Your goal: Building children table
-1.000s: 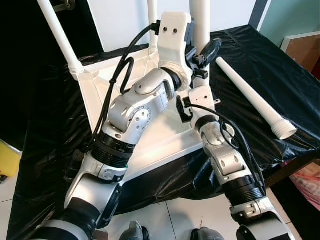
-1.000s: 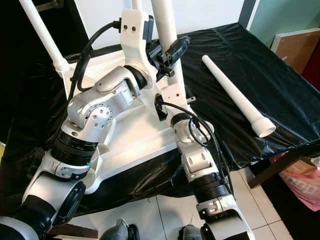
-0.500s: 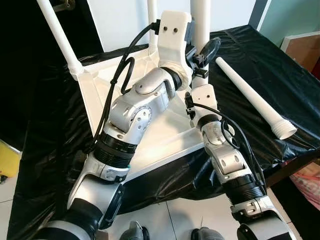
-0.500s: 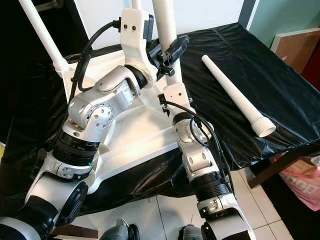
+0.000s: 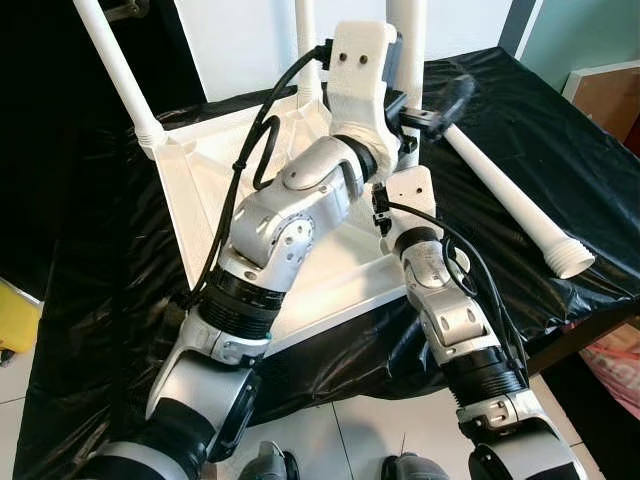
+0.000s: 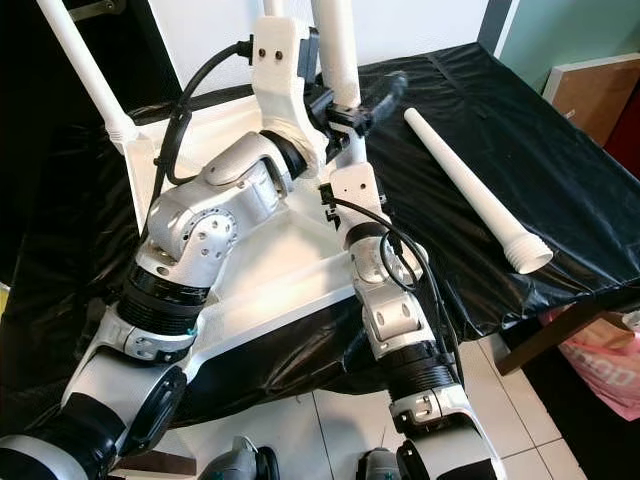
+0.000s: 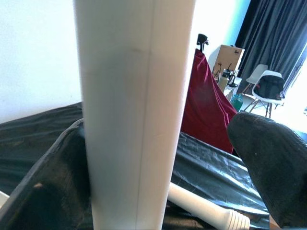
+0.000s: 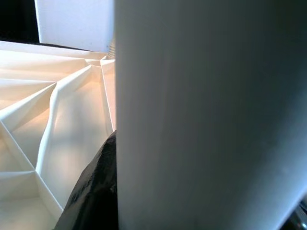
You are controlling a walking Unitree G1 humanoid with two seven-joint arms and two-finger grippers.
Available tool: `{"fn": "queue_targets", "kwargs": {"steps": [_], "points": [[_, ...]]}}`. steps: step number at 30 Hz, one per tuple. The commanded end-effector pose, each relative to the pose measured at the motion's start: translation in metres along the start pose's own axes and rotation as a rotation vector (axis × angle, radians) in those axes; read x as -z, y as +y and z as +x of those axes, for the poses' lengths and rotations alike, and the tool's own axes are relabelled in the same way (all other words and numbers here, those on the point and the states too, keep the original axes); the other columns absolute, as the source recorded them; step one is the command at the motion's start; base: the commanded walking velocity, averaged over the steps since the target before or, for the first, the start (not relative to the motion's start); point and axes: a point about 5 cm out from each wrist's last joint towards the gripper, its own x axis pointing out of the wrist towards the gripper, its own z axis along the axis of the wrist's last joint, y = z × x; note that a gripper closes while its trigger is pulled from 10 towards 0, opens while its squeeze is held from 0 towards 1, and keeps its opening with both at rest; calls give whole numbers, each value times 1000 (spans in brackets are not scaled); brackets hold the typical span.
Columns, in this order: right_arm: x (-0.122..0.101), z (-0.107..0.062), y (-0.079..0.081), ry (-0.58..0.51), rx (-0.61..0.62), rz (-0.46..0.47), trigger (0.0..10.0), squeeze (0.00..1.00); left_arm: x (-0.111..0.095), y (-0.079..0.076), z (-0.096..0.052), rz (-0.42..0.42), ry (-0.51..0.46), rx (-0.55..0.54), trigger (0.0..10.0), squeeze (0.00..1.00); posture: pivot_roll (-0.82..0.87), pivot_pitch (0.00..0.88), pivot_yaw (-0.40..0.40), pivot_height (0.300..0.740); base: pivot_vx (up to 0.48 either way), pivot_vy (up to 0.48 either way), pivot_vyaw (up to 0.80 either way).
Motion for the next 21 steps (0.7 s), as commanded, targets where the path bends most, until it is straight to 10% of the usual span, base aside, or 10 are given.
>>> {"fn": "queue_targets", "kwargs": {"steps": [1,3,4,21], "points": [[0,2,0,18,12,26,10000,0,-4,-11,-1,33,-19,110,10000,988,-34,90,48,740,0,0,0],[1,2,0,20,16,29,10000,0,-4,-11,-1,46,-18,105,10000,988,-34,90,48,740,0,0,0],[1,2,-2,25,22,41,10000,0,-4,-10,-1,57,-17,95,10000,0,-35,90,49,740,0,0,0],[5,1,-30,26,96,222,10000,0,5,-2,-19,84,-42,33,10000,0,-29,82,36,740,0,0,0]]}}
